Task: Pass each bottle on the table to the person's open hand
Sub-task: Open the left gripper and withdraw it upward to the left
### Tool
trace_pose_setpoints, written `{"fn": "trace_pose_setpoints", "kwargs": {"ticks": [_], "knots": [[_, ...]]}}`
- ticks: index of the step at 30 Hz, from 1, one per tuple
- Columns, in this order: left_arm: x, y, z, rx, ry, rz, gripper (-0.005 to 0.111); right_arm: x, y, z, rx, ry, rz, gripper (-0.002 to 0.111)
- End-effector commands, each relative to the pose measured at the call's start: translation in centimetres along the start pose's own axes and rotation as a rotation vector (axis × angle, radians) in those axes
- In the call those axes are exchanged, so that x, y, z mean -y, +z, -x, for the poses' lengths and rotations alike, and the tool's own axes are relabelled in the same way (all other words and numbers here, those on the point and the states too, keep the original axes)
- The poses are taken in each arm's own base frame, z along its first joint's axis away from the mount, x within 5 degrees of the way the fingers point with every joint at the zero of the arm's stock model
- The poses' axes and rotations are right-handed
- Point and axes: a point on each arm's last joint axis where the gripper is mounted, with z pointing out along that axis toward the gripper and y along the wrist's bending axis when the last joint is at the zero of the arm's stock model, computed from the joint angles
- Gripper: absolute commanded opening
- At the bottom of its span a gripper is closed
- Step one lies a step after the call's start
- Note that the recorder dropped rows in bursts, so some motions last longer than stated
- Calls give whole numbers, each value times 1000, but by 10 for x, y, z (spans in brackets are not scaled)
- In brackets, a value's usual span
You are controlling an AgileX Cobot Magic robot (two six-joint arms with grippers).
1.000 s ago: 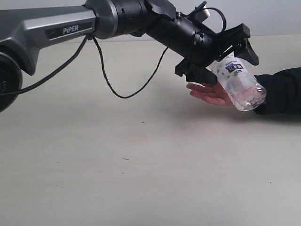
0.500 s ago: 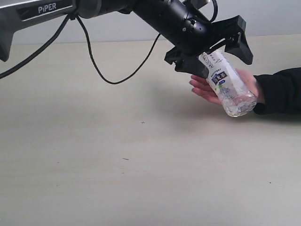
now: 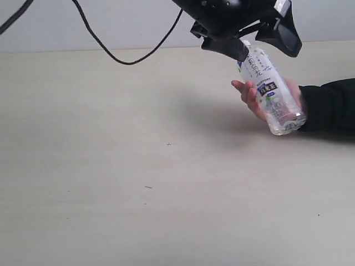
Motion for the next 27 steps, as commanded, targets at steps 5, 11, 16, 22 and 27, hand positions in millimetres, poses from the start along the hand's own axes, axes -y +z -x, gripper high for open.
{"fn": "trace_pose_setpoints", "kwargs": {"ticks": [5,11,16,22,27], "knots": [[18,-25,4,13,136,-13,35,0,0,-1,3,-8,-5,0],[23,-24,-1,-18,222,-76,1,0,0,-1,3,-8,-5,0],[26,-22,-9,21,279,-130,0,0,0,-1,3,-8,-5,0],[15,-28,-17,145,297,2,0,0,0,-1,3,-8,-5,0],[6,-44,-34,191,290,94,0,0,0,-1,3,-8,-5,0]]}}
